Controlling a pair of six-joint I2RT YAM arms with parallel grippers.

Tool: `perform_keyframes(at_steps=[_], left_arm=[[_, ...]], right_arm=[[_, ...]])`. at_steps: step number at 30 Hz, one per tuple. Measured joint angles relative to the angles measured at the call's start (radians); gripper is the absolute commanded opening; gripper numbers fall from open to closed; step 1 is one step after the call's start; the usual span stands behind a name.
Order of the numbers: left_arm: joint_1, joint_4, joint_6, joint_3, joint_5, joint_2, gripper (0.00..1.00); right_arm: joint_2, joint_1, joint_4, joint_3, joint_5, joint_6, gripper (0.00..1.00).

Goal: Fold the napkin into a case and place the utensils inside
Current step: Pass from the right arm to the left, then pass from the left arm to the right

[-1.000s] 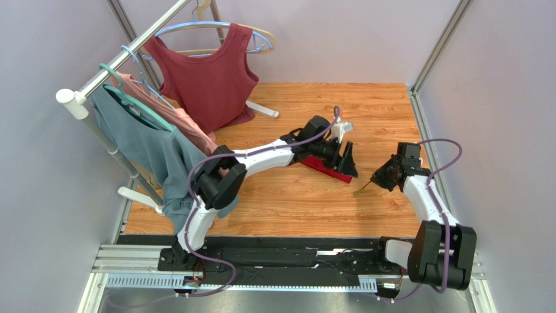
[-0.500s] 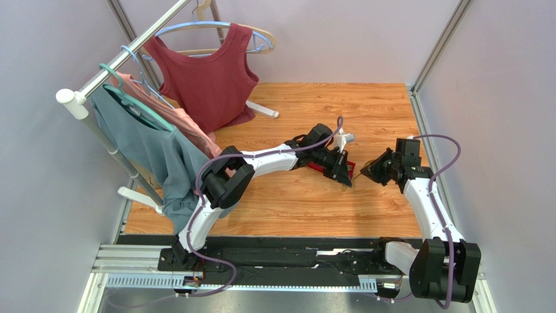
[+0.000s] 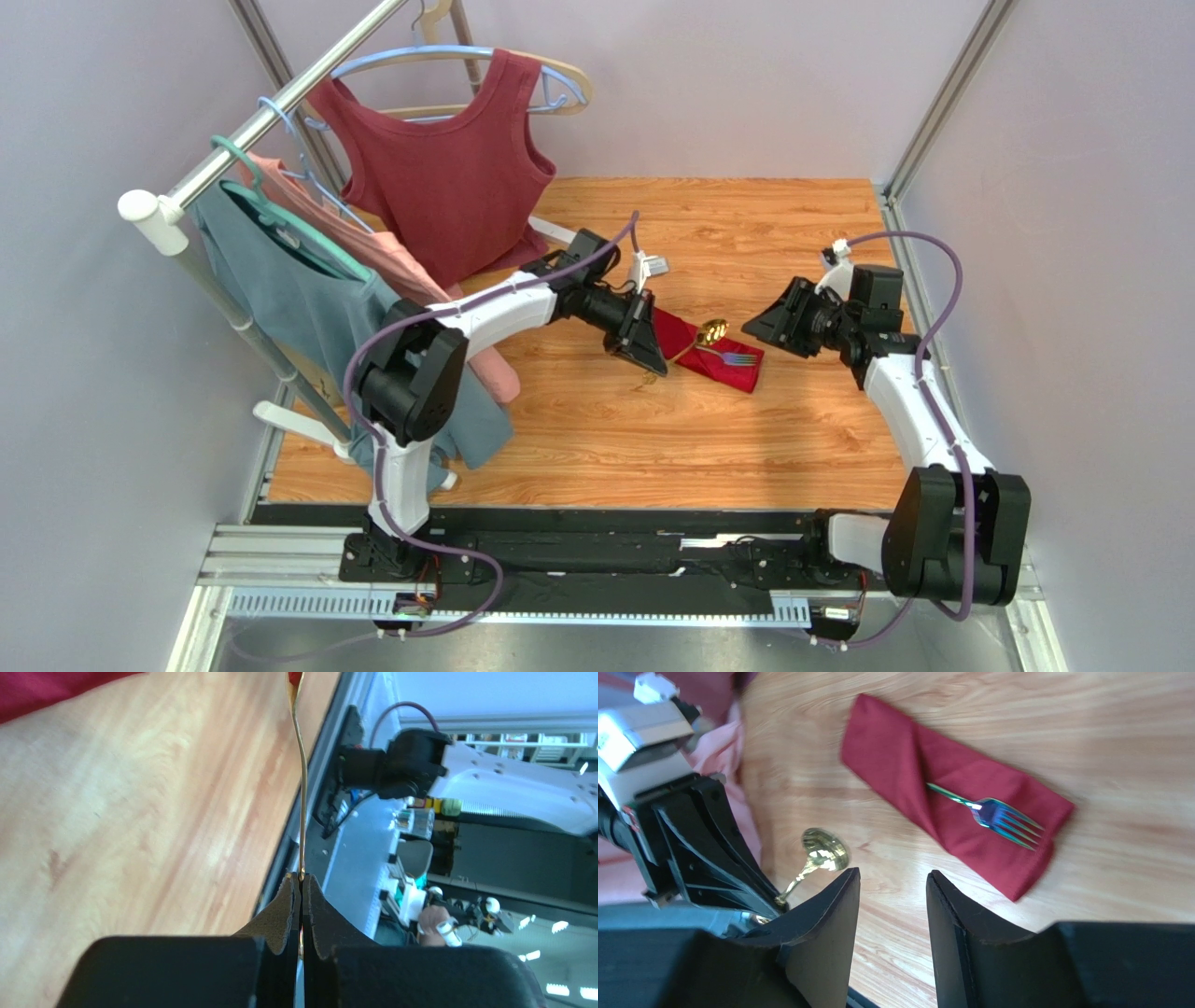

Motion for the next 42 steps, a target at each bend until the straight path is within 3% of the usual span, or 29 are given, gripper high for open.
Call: perform_keyframes(at_steps=[5, 12, 16, 21, 24, 29, 42], left_arm=[[0.013, -0.127, 0.096, 0.013, 0.062, -0.047, 0.00], [0.012, -0.167, 0.124, 0.013, 0.105, -0.045, 0.00], [0.012, -0.168, 0.131, 0.013, 0.126, -0.045, 0.00], [0.012, -0.185, 0.133, 0.013, 0.133, -0.045, 0.00], [0.013, -0.199, 0.138, 0.013, 0.133, -0.045, 0.00], [0.021, -0.221, 0.153, 0.013, 0.134, -0.045, 0.00], [0.072, -0.238, 0.181, 0.013, 0.149, -0.045, 0.00]], right_arm=[[0.016, 0.024, 0.094, -0.003, -0.146, -0.008, 0.46], [0.019, 0.068, 0.142, -0.004, -0.211, -0.014, 0.47], [0.045, 0.077, 0.155, -0.006, -0.224, -0.017, 0.42], [0.052, 0.109, 0.170, -0.018, -0.231, -0.021, 0.28], [0.052, 0.122, 0.175, -0.021, -0.241, -0.024, 0.27], [0.050, 0.128, 0.174, -0.031, -0.240, -0.025, 0.41], [0.014, 0.128, 0.179, -0.058, -0.240, -0.020, 0.40]])
